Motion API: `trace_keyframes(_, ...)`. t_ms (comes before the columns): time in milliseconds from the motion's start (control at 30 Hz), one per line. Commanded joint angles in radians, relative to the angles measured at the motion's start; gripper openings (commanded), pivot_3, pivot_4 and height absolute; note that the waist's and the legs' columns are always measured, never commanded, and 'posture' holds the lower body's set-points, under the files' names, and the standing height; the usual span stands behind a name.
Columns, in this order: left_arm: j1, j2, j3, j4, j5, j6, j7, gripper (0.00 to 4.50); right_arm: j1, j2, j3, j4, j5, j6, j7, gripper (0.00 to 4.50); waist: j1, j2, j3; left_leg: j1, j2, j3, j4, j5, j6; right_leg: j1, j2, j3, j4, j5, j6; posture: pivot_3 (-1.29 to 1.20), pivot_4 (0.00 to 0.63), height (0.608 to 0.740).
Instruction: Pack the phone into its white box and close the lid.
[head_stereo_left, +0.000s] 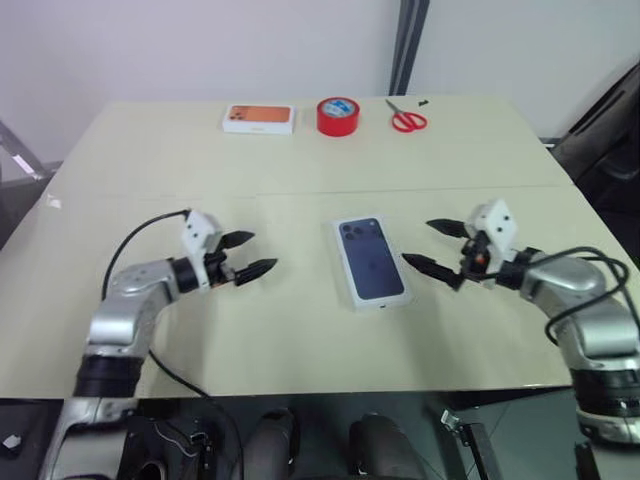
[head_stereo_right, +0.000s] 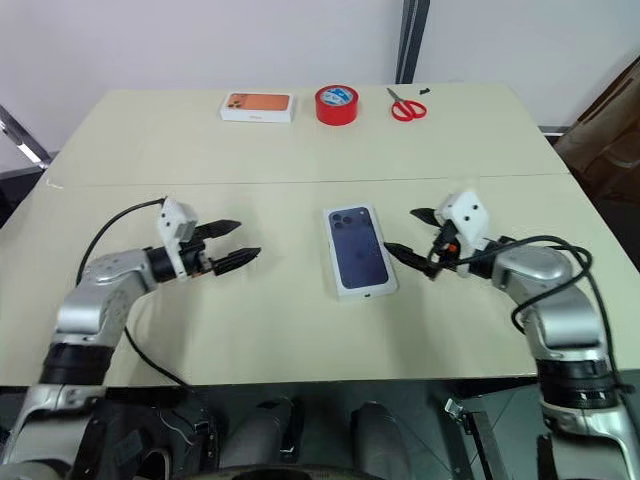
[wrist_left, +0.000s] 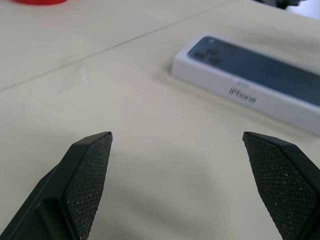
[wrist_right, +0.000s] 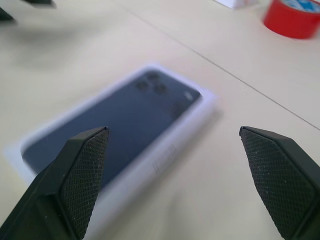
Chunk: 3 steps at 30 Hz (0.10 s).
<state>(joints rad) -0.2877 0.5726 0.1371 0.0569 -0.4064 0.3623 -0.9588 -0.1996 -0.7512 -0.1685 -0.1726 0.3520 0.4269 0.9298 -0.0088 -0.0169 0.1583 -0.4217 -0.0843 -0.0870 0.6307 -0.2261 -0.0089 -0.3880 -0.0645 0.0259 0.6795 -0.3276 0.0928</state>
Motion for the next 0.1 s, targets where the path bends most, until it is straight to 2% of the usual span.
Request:
trace_keyframes(33,0.042,0.043,0.076,-0.062,-0.036,-0.009,0.004,4.39,0.037,-0.045,-0.056,-0.024,0.025,-0.028,0.036,4.39,-0.001,0.0,0.0,0.0,0.0,0.0,0.0,0.0,0.0,0.0,0.0,0.0,0.0,0.0,0.0,0.0,0.15,0.734)
trace_keyframes(100,0.08,0.071,0.106,-0.067,-0.044,0.004,0.008,4.39,0.068,-0.068,-0.075,-0.003,0.002,-0.062,0.037,4.39,-0.002,0.001,0.0,0.0,0.0,0.0,0.0,0.0,0.0,0.0,0.0,0.0,0.0,0.0,0.0,0.0,0.15,0.734)
